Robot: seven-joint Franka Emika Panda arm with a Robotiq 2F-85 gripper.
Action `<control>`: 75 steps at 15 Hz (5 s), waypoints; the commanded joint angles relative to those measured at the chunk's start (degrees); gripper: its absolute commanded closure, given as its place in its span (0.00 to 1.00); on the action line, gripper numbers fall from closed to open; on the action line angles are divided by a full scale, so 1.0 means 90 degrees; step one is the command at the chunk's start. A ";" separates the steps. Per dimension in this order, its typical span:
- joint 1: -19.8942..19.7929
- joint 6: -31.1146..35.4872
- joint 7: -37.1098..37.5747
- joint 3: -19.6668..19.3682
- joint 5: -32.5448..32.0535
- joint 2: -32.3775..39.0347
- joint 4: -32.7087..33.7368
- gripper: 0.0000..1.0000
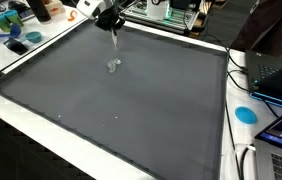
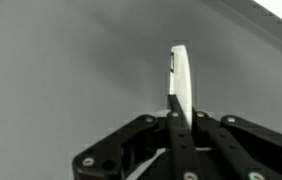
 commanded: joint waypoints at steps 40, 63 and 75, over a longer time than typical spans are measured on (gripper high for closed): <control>0.1641 -0.0443 0.3817 0.0601 -0.1695 -0.0182 0.2021 0.99; 0.2074 -0.0286 0.4770 -0.0002 -0.2278 0.1768 0.3489 0.99; 0.2455 -0.0720 0.4982 -0.0143 -0.2325 0.1892 0.3881 0.99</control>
